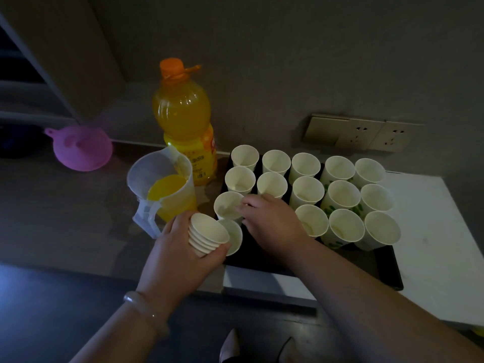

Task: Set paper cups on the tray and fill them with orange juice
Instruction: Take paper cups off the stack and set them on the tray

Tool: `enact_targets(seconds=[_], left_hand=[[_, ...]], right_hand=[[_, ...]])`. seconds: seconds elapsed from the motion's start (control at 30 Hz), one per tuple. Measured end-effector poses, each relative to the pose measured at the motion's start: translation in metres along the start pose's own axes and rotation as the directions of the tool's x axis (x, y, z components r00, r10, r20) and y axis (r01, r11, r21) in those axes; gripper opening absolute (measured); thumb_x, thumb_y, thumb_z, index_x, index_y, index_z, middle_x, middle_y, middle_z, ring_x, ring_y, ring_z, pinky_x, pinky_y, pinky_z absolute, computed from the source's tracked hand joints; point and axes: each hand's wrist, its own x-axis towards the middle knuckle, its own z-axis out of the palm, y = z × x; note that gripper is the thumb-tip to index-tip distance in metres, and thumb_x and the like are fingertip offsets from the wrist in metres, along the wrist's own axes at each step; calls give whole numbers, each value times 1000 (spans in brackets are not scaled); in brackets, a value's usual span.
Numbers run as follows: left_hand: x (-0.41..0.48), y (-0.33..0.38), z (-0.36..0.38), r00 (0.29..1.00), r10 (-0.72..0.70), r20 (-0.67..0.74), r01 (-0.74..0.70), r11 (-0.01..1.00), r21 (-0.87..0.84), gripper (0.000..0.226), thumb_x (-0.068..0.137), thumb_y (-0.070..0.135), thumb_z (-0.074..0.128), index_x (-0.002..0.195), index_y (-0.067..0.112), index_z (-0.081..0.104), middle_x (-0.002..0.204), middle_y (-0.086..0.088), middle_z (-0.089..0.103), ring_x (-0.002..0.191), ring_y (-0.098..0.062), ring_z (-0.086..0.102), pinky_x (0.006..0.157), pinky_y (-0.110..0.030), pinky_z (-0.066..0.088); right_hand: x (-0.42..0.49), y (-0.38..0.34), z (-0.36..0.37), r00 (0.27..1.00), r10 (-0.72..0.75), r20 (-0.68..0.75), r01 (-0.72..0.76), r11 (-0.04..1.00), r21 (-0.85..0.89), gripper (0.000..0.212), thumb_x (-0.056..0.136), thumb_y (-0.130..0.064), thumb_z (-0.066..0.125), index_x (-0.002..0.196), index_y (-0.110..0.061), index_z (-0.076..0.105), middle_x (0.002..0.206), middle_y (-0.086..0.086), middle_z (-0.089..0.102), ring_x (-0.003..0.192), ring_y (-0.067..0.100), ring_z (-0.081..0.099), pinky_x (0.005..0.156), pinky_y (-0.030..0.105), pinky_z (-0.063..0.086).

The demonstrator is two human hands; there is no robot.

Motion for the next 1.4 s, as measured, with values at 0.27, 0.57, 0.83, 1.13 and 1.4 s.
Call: enact_targets(seconds=[0.27,0.57,0.83,1.13,1.4], left_hand=[[2,-6,0,1000,-2,-16,2,1000,8,65,58,54,79,111,30,49,104,12,54,90,-7,54,66,-19,42],[2,-9,-3,1000,-12,-6,12,1000,16,64,60,51,81,111,30,48,104,11,53,90,-9,54,68,-22,43],[1,-7,-4,1000,1,2,-1,1000,7,63,59,53,79,110,31,48,103,11,52,89,-6,53,65,-16,40],[-2,-7,-5,1000,1,-18,-1,1000,-5,61,61,49,81,109,30,49,103,11,54,91,-8,54,70,-22,45],[-1,-5,-3,1000,9,-24,-9,1000,8,63,60,48,82,111,29,49,103,10,54,91,-9,54,70,-22,44]], right_hand=[[16,1,7,992,-68,104,65,998,25,9,73,-1,66,69,-9,64,69,11,59,63,34,56,54,35,40],[21,0,0,983,-111,143,111,994,9,14,83,-1,56,87,-6,68,86,15,62,83,35,53,67,38,36],[18,-9,-10,974,-63,217,78,995,-64,24,92,-11,45,107,-13,64,105,9,58,103,32,47,74,36,27],[15,-13,-11,976,-7,217,20,998,-58,23,94,-13,43,108,-13,62,111,6,58,109,29,45,83,38,35],[8,-2,-6,992,-1,126,4,1000,-22,22,92,-15,52,110,-18,62,109,0,60,103,25,47,77,35,35]])
